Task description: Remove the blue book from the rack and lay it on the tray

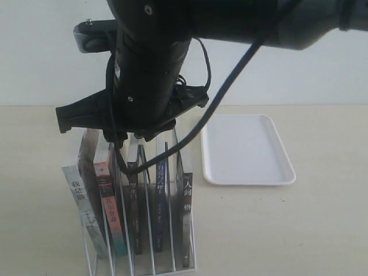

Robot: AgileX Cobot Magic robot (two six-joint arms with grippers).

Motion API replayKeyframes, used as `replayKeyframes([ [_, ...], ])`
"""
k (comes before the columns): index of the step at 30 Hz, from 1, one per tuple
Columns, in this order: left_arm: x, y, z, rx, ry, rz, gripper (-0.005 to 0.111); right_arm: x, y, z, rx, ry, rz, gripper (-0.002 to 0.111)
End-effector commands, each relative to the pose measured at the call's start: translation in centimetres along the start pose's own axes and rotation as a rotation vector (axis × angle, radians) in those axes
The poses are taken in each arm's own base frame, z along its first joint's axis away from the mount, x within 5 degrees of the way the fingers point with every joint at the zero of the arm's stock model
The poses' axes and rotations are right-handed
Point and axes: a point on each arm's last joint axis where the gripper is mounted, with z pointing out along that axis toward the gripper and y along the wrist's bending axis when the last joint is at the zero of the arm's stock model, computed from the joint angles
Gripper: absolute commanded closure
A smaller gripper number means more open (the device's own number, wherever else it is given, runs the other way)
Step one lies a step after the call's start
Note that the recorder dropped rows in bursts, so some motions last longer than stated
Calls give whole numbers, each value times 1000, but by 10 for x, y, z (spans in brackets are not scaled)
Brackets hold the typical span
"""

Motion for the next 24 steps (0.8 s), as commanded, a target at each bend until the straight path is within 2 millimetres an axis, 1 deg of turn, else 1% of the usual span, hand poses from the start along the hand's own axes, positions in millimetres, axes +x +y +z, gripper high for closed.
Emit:
replayKeyframes([
  [1, 1, 0, 0, -2, -1, 7, 103, -1, 1, 4, 3, -7, -1, 68],
  [9, 1, 0, 0, -2, -1, 7, 103, 2, 3, 22, 23, 28, 4, 68],
  [11, 1, 0, 0, -2, -1, 7, 103, 2, 3, 23, 23, 31, 10, 69],
  [13, 1, 0, 0, -2, -1, 7, 103, 2, 3, 23, 21, 29, 10, 76],
  [18, 1, 0, 0, -2, -1, 7, 103, 2, 4, 23, 19, 25, 13, 107],
  [24, 1, 0, 0, -2, -1, 7, 103, 1, 4, 22, 12, 16, 14, 108],
])
